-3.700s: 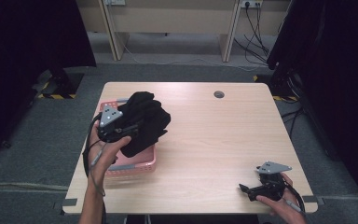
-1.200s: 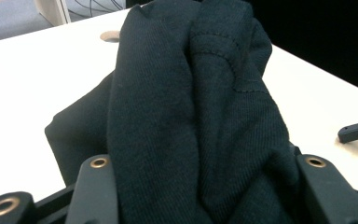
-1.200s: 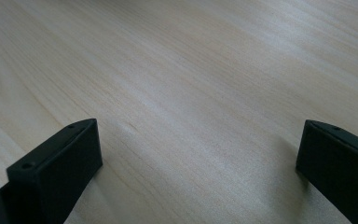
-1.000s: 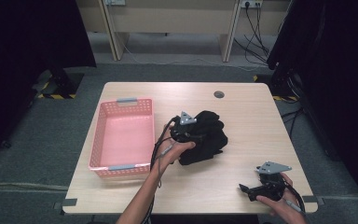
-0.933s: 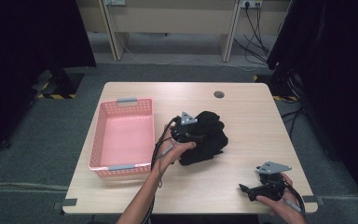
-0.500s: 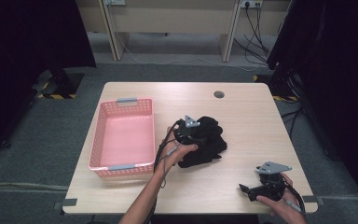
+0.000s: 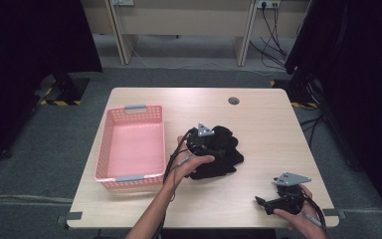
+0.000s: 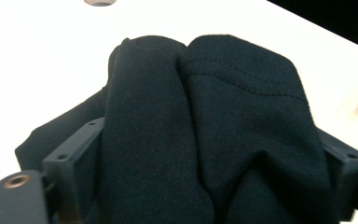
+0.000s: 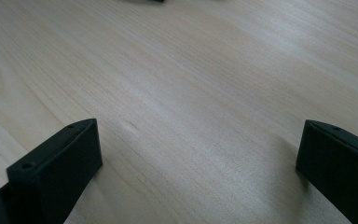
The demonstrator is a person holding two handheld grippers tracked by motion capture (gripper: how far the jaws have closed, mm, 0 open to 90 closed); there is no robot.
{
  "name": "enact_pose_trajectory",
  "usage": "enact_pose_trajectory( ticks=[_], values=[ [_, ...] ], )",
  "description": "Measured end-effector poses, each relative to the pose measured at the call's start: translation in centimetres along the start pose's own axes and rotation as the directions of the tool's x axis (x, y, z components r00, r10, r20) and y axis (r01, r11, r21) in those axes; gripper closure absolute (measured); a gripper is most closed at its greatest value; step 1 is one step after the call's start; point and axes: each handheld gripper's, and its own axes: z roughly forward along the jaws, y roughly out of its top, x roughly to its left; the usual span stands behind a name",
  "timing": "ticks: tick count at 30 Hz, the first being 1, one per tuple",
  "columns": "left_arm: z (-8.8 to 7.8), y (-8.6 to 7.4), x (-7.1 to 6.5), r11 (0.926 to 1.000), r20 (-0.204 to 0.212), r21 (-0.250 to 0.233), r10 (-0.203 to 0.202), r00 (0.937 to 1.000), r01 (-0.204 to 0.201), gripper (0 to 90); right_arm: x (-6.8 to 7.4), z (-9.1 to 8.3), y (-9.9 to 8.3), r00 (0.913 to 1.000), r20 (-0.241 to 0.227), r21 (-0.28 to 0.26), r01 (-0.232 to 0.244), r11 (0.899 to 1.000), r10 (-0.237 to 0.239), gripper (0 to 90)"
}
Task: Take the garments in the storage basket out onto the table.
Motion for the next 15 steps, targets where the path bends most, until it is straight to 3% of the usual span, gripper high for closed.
enact_pose_trajectory(
  ticks=[15],
  values=[
    [-1.2,0.8,-0.2,0.9981,0.022,-0.062,-0.001,0.9998,0.002,5.8,0.0,0.0,0.0,1.0,0.0,0.0,0.001,1.0,-0.001,0.2]
  ],
)
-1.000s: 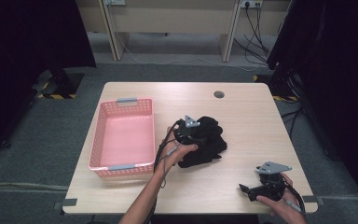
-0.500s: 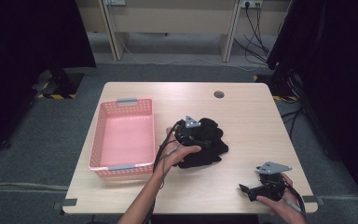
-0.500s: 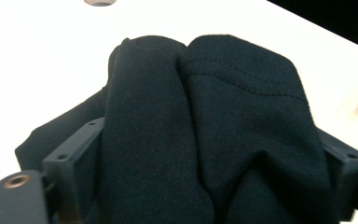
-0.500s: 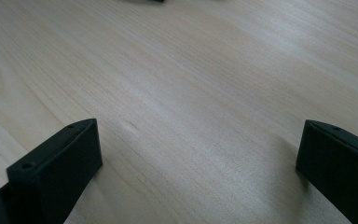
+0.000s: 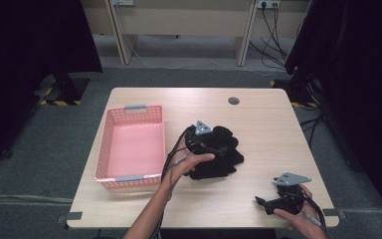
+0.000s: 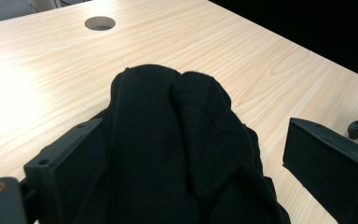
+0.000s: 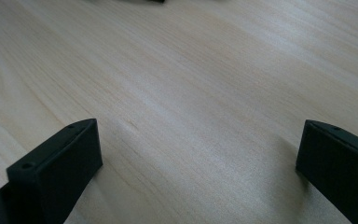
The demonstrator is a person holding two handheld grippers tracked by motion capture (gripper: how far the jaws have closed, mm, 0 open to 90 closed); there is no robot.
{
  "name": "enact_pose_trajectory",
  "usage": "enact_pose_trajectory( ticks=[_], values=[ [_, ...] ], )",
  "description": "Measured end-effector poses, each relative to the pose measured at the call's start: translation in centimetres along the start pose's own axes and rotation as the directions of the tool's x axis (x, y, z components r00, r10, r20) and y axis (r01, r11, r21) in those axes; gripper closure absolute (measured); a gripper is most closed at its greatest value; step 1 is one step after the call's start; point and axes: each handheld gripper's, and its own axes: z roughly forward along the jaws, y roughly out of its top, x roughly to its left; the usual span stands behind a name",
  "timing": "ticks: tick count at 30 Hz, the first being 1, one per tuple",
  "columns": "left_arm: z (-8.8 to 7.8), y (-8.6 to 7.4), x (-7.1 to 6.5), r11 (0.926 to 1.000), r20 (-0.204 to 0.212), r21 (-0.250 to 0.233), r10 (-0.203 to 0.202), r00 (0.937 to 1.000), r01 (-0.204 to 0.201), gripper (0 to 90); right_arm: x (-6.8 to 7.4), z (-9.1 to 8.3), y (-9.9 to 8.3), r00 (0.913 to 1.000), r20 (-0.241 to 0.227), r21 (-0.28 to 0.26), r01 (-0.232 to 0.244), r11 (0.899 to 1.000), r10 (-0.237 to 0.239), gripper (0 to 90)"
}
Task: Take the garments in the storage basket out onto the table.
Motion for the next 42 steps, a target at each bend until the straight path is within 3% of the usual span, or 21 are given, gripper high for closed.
enact_pose_trajectory(
  ticks=[20,42],
  values=[
    [-0.8,0.5,-0.1,0.9997,0.009,-0.025,0.008,0.9999,-0.008,5.8,0.0,0.0,0.0,1.0,0.0,0.0,0.0,1.0,0.0,0.2],
    [-3.6,0.8,1.8,0.9952,-0.027,-0.097,-0.019,0.9995,0.016,5.9,0.0,0.0,0.0,1.0,0.0,0.001,0.0,1.0,0.0,0.2]
  ],
)
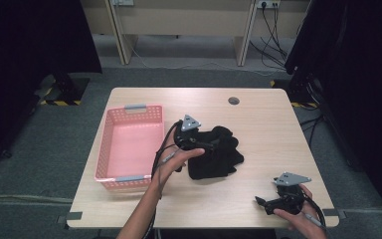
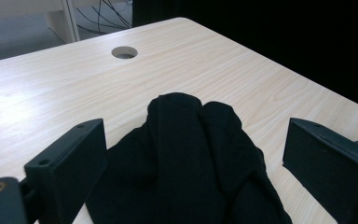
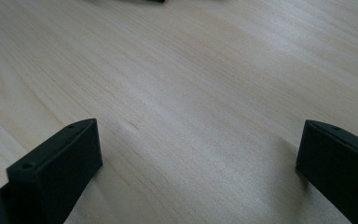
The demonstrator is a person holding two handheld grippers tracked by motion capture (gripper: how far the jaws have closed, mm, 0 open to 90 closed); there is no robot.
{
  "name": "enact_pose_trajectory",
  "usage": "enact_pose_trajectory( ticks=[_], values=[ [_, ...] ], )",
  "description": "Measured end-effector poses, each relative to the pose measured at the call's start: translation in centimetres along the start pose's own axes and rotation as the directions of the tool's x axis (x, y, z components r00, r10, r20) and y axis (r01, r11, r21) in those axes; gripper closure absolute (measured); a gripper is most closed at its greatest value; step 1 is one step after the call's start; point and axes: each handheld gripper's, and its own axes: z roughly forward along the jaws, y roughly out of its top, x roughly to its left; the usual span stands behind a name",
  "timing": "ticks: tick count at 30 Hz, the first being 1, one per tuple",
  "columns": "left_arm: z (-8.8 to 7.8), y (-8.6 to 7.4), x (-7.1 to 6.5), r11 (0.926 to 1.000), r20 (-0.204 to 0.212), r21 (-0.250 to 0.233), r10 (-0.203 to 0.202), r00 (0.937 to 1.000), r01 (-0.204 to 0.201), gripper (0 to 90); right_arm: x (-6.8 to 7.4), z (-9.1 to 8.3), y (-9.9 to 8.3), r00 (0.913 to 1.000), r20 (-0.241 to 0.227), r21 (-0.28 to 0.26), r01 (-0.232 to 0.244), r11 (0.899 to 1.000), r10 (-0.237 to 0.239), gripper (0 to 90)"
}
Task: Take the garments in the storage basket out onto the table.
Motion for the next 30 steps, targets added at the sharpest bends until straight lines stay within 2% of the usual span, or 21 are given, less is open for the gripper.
enact_pose_trajectory(
  ticks=[22,30],
  values=[
    [-2.6,-0.6,1.4,0.999,-0.029,-0.044,-0.012,0.9995,0.01,6.0,0.0,0.0,0.0,1.0,0.0,-0.001,0.0,1.0,0.0,0.2],
    [-4.5,-1.1,2.1,0.9972,-0.055,-0.073,-0.015,0.9984,0.011,6.0,0.0,0.0,0.0,1.0,0.0,0.0,0.0,1.0,0.0,0.2]
  ],
)
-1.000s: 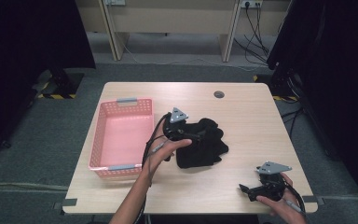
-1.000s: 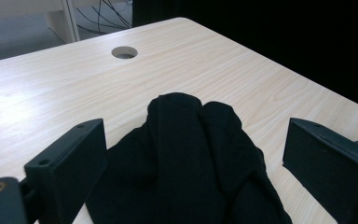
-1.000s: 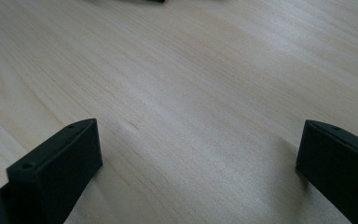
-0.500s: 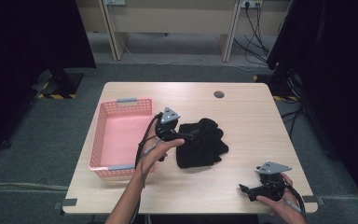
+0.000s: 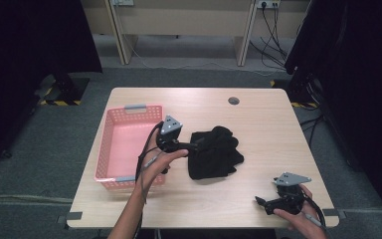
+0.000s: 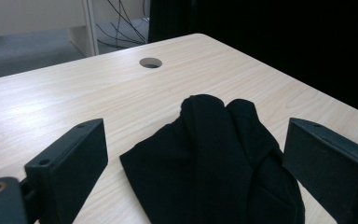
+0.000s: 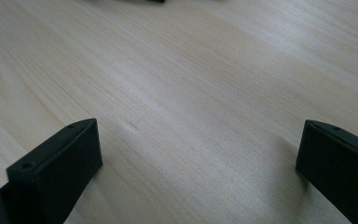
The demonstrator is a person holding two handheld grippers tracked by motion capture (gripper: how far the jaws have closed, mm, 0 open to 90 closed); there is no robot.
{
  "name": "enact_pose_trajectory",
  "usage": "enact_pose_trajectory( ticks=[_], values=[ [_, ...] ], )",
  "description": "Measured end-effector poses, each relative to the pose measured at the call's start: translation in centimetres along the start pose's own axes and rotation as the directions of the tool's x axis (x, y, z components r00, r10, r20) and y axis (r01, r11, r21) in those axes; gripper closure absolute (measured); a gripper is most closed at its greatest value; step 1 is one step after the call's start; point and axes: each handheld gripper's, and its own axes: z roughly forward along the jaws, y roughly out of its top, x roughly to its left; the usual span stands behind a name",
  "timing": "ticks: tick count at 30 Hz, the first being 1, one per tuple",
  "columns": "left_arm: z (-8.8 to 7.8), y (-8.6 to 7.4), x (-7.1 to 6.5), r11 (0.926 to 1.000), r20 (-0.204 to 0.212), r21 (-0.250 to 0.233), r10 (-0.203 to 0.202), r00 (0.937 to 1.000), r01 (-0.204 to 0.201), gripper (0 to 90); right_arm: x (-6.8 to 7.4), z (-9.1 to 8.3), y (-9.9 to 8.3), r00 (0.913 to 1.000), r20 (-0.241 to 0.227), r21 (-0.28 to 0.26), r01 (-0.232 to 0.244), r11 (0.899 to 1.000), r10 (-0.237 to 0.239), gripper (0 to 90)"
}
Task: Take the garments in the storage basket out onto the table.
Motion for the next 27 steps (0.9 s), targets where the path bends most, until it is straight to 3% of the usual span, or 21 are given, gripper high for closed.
enact_pose_trajectory(
  ticks=[12,20,21,27],
  values=[
    [-1.6,-0.2,0.5,0.9997,-0.002,-0.023,-0.006,1.0,0.006,5.9,0.0,0.0,0.0,1.0,0.0,0.0,0.0,1.0,0.0,0.2],
    [-3.1,-0.2,0.1,0.9989,-0.002,-0.045,0.011,0.9999,-0.011,5.9,0.0,0.0,0.0,1.0,0.0,0.0,0.0,1.0,0.0,0.2],
    [-3.9,-0.5,-0.1,0.9986,0.0,-0.051,0.018,0.9998,-0.018,5.9,0.0,0.0,0.0,1.0,0.0,0.0,0.0,1.0,0.0,0.2],
    [-4.3,-0.7,-0.2,0.9985,-0.001,-0.052,0.019,0.9998,-0.019,5.9,0.0,0.0,0.0,1.0,0.0,0.0,0.0,1.0,0.0,0.2]
  ],
)
